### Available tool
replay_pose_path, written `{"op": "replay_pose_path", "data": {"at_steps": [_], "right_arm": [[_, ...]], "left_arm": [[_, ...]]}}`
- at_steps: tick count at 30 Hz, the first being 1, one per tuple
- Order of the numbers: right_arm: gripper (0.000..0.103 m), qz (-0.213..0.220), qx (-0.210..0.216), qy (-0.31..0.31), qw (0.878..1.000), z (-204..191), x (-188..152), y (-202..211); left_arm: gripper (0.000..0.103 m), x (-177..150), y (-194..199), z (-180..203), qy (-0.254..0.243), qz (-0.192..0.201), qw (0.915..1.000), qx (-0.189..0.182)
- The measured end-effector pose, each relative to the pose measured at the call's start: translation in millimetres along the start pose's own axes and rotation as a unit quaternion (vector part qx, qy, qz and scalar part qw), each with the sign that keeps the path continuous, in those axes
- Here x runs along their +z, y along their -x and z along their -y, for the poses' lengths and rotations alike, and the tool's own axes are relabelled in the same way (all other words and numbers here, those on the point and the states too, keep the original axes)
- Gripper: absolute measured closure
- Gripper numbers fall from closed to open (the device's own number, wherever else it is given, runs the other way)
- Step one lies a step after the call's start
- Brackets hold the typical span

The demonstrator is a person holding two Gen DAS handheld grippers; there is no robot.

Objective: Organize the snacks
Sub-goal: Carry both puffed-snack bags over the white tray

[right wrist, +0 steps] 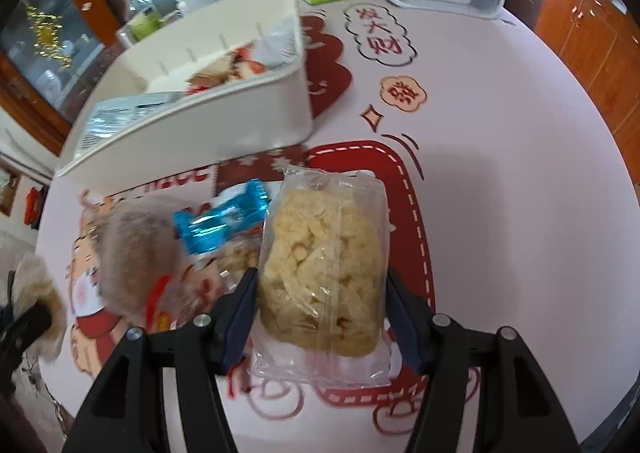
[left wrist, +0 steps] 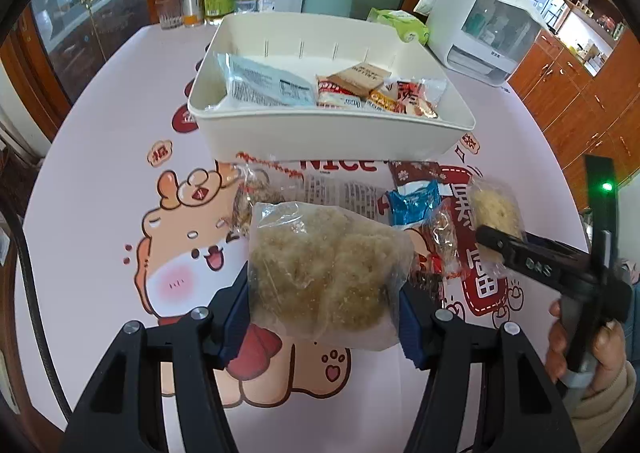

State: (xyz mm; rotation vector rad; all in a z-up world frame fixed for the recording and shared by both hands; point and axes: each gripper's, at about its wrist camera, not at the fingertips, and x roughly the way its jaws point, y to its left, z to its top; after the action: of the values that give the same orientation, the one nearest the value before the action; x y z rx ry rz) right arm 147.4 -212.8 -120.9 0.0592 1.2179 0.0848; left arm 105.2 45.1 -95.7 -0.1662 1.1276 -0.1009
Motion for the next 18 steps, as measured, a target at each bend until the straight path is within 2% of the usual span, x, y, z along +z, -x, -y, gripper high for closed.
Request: {"op": "replay_pose_path", "data": {"at_steps": [8, 13, 18], "right_arm": [[0.042, 0.036, 0.035, 0.045, 0.998, -35.4, 5.0, 47.5], [0.042, 0.071, 0.056, 0.071, 0.993, -58.7, 24.4, 80.9], [0.042, 0.109, 0.057, 0.088, 0.988, -76.0, 53.2, 109.3]], "left_arm": [[0.042, 16.9, 14.0, 8.0, -0.025, 0.011, 0.9991, 0.034], [0.042, 41.2, 28.1, 11.0, -0.058, 0.029, 0.9961, 0.061], [0.041, 70.3, 47.8, 7.8, -0.067, 0.051, 0.9946, 0.061]]}}
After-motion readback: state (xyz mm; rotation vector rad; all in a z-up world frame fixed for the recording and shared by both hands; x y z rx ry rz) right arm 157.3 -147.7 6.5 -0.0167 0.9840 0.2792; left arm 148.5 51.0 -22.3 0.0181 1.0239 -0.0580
